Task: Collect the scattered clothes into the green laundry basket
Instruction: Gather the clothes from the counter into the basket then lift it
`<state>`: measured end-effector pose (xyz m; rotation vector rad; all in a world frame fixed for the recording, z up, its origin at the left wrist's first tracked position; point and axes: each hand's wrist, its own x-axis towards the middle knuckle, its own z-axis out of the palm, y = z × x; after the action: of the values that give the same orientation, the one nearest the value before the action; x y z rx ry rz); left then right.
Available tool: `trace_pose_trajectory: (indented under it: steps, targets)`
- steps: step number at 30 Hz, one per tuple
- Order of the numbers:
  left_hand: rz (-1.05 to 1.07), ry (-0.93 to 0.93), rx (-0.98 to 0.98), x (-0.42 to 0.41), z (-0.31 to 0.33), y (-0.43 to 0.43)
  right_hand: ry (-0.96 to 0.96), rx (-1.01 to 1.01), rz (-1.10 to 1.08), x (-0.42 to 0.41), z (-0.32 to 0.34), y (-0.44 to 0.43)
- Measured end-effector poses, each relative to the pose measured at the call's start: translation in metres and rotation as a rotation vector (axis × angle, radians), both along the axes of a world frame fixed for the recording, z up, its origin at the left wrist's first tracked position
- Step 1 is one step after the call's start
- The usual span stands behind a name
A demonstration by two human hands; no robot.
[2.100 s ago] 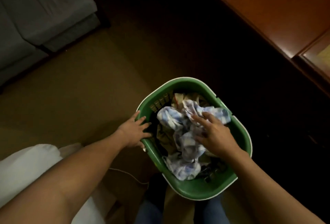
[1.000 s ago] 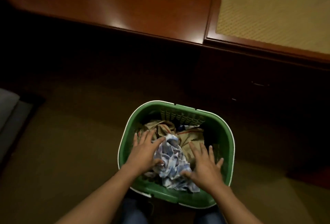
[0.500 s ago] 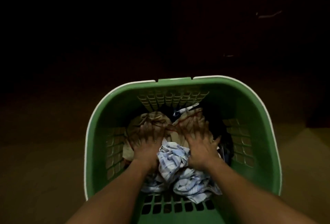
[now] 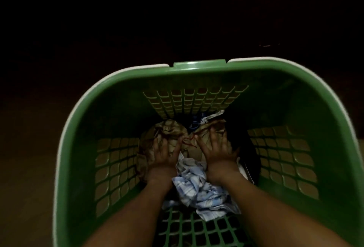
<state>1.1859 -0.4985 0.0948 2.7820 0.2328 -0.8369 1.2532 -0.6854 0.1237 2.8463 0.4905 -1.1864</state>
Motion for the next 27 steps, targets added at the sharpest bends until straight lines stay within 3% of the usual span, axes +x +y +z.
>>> trace_pose_trajectory:
  steps: [4, 7, 18, 27]
  targets:
    - [-0.098, 0.261, -0.053, 0.009, 0.089, 0.021, 0.123, 0.063, 0.021, 0.001, 0.077, -0.010]
    - [-0.125, 0.328, -0.125, 0.006, 0.182, 0.038, 0.156, 0.052, 0.077, -0.004, 0.151, -0.021]
    - [0.010, 0.061, -0.138, -0.044, 0.453, 0.012, -0.043, 0.183, -0.049, -0.036, 0.419, -0.056]
    - [0.166, -0.114, -0.204, -0.075, 0.544, -0.015, -0.167, 0.294, -0.072, -0.066, 0.520, -0.070]
